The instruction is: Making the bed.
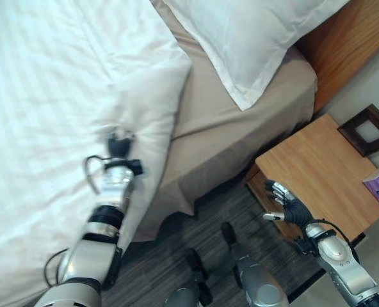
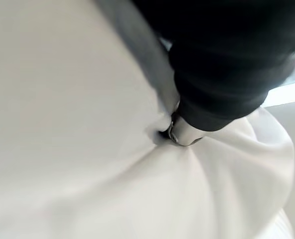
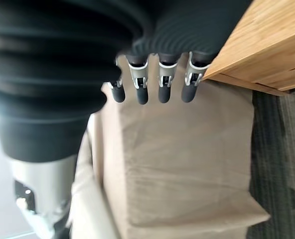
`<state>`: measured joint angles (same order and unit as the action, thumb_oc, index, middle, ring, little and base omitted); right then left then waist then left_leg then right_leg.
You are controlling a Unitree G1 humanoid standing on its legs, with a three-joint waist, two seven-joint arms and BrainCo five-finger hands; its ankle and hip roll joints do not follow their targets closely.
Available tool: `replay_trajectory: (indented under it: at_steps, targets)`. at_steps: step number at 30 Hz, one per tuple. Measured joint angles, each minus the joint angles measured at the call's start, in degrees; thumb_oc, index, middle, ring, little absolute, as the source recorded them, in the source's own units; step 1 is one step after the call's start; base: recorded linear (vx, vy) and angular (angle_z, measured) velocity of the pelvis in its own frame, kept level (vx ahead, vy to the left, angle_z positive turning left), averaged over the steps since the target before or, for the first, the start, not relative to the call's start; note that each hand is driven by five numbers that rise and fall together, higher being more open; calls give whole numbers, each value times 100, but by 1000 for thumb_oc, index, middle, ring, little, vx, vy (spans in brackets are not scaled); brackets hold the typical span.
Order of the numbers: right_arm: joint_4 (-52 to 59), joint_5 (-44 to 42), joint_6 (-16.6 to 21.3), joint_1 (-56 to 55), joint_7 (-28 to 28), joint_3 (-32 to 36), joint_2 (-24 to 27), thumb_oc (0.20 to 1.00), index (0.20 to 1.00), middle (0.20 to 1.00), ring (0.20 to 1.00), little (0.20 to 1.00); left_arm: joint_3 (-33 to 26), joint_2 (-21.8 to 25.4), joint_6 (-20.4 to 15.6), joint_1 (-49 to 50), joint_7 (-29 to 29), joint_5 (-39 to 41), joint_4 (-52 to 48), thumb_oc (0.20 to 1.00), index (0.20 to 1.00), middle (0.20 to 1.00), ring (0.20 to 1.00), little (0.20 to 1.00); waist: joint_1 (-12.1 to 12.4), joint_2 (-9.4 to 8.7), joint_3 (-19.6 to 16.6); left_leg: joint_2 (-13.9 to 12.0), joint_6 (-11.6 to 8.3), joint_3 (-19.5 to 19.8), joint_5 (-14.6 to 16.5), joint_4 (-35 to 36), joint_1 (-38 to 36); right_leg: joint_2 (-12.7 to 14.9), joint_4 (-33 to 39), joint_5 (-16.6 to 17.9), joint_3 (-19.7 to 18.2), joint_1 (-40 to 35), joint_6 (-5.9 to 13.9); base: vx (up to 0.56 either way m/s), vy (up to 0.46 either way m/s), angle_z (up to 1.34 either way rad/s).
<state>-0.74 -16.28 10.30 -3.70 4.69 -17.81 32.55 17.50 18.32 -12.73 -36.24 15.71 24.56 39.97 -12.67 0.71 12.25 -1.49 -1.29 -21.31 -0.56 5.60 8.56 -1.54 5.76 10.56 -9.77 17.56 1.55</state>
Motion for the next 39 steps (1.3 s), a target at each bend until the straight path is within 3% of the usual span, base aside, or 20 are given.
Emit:
replay_trajectory:
  at_steps: [3,6,8,9,10,13,14,18,21,30,33,35,39]
  targets:
    - [-5,58,1,-54,-71,24,-62,1000,1000,1000,1000,1000,390,-205,76,457,-23,5,-823,200,200,200,200,200,-155,58,-45,67,49,-20,14,14,-92,89,1,-16,-36,-77,71,-3,6,-4]
    - [-22,74,-7,-413,-72,226,-73,1000,1000,1000,1000,1000,413,11,87,833,-197,183,-1299,200,200,200,200,200,-136,263,-163,96,104,-6,50,16,-112,136,4,-88,-27,-109,160,-7,1,4]
    - [-192,69,-14,-757,-69,510,-118,1000,1000,1000,1000,1000,414,23,83,1245,-419,216,-1515,200,200,200,200,200,-147,506,-261,144,155,12,83,17,-132,178,8,-113,-23,-130,191,0,0,0]
    - [-256,64,-66,-865,-84,622,-105,1000,1000,1000,1000,1000,412,32,97,1352,-525,215,-1515,464,464,464,464,464,-151,620,-261,164,176,2,98,16,-165,194,10,-112,-37,-163,191,-23,18,-6]
    - [-256,60,-93,-918,-86,626,-99,1000,1000,1000,1000,1000,415,55,116,1387,-660,207,-1515,1000,1000,1000,1000,1000,-159,678,-257,177,183,-6,102,17,-173,206,7,-114,-45,-167,195,-18,19,-4]
    - [-255,60,-144,-944,-53,627,-105,1000,1000,1000,1000,1000,663,288,298,1569,-1185,164,-1882,1000,1000,1000,1000,1000,-146,819,-255,184,184,1,102,18,-176,240,6,-114,-39,-173,196,-5,10,0]
    - [-253,62,-158,-854,-41,630,-102,1000,1000,1000,1000,1000,884,399,353,1791,-1628,157,-2434,1000,1000,1000,1000,1000,-138,873,-260,175,186,11,100,18,-197,236,3,-108,-32,-197,189,0,0,0]
    - [-252,81,-162,-839,-30,704,-97,1000,1000,1000,1000,1000,1008,618,414,1975,-2064,-62,-3163,1000,1000,1000,1000,1000,-102,947,-266,152,178,70,107,19,-298,230,5,-143,7,-333,215,1,7,4]
    - [-253,257,-159,-818,-39,900,-94,1000,1000,1000,1000,1000,786,668,410,2397,-2229,4,-3695,1000,1000,1000,1000,1000,-114,1062,-293,140,123,154,149,20,-365,227,8,-175,59,-414,200,-9,11,9]
    - [-310,501,-143,-729,-135,1418,-83,1000,1000,1000,1000,1000,-199,1206,332,3309,-2510,462,-4990,1000,1000,1000,1000,1000,85,1109,-324,95,170,339,110,18,-427,192,3,-207,219,-550,159,-6,7,10]
    - [-438,503,-96,-763,-325,1879,-87,1000,1000,1000,1000,1000,-768,1179,239,3418,-2571,793,-5569,1000,1000,1000,1000,1000,193,994,-452,52,131,567,138,18,-631,179,2,-309,428,-842,94,-20,8,36]
    - [-456,503,-37,-643,-329,1850,-100,1000,1000,1000,1000,1000,-889,1333,151,3383,-2644,1107,-5777,1000,1000,1000,1000,1000,278,848,-523,39,135,646,133,18,-661,177,0,-320,508,-911,70,-21,0,20]
    - [-411,504,5,-640,-334,1765,-115,1000,1000,1000,1000,1000,-1057,1263,27,3660,-2843,1566,-5684,1000,1000,1000,1000,1000,256,722,-640,43,136,759,132,17,-713,172,2,-342,614,-998,81,-7,-2,13]
